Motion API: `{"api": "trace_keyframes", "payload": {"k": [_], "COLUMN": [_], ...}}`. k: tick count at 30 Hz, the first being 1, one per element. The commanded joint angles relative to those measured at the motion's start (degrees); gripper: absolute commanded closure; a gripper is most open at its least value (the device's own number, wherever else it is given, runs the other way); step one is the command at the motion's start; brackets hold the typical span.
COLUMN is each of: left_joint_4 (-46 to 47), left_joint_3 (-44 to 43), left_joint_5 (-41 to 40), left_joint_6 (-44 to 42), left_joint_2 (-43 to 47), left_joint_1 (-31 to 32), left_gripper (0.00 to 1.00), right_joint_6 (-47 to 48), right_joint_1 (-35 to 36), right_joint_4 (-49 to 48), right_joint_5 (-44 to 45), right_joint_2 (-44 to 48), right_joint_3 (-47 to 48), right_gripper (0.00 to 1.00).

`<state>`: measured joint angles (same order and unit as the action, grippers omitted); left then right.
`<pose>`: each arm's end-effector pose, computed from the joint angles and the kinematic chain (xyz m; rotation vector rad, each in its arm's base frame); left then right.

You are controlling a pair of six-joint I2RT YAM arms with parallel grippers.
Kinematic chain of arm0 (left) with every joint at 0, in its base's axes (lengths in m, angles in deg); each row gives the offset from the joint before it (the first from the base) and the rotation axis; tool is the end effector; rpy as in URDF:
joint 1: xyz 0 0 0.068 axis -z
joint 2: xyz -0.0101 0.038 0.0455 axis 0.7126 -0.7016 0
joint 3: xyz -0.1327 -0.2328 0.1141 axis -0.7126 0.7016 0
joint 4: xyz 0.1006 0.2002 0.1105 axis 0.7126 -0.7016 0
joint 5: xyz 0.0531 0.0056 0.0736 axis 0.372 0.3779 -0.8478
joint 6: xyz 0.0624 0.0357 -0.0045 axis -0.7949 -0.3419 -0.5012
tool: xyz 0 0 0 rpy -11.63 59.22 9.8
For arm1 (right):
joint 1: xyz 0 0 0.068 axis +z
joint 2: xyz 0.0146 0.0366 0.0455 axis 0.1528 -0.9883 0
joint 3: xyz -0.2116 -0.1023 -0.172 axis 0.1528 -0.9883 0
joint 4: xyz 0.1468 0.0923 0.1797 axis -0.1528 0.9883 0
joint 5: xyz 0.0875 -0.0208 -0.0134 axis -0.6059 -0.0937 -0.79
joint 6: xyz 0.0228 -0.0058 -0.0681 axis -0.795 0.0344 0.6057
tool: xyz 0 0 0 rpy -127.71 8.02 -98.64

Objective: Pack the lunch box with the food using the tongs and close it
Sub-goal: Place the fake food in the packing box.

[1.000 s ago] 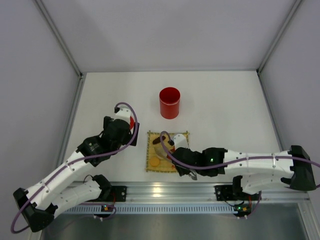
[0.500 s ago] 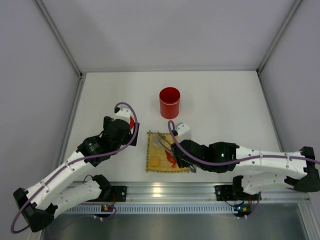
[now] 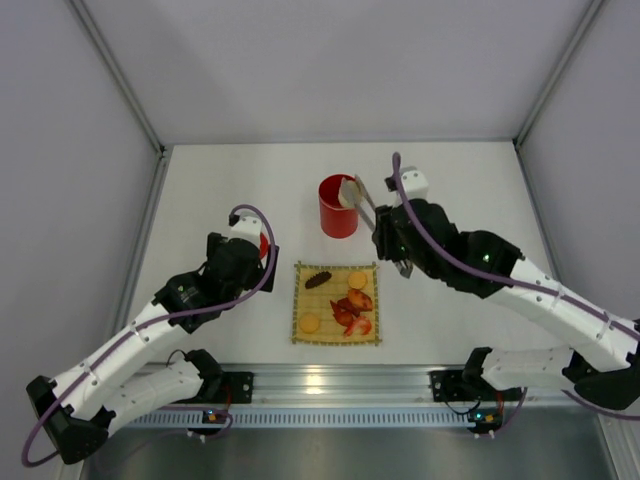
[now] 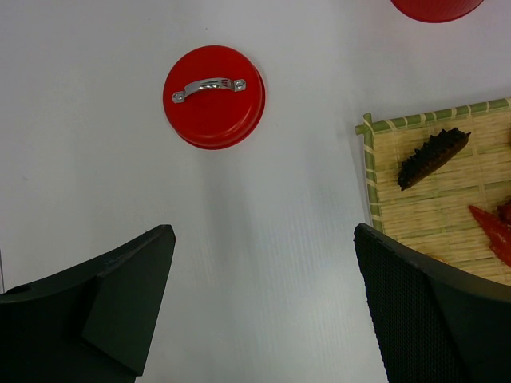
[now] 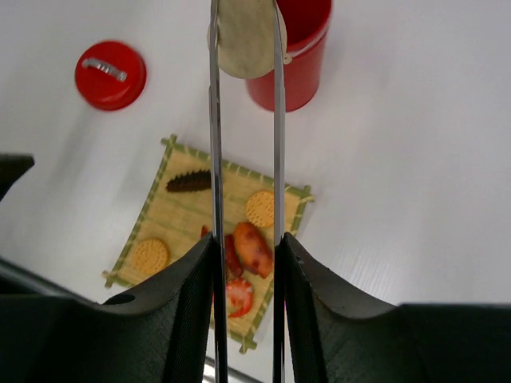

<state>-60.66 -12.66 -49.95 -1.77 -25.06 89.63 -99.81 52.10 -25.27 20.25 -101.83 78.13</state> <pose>0.1361 -0.0897 0.3066 0.2497 2.1549 0.0168 0.1311 0.1758 0.3947 -0.3530 2.1031 0.3451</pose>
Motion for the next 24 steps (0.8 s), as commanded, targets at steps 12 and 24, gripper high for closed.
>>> {"api": "trace_keyframes", "payload": {"k": [12,24], "left_joint_4": [1.04,0.96], "left_joint_3": [0.32,0.32], "left_joint_5": [-0.04,0.05], "left_joint_6": [0.52,0.52], "left_joint_2": [0.85,0.85], "left_joint_1": [0.03,0.03], "left_gripper": [0.01,0.01], "right_joint_6": [10.09,9.56], "right_joint_1": [-14.47,-14.83], "right_joint_4": [-4.53,-9.37], "right_joint_5": [-7.74,-8.54], "right_joint_2": [-13.19,-18.39], "right_joint_3": [14.95,11.79], "right_gripper": [0.65,0.64]}}
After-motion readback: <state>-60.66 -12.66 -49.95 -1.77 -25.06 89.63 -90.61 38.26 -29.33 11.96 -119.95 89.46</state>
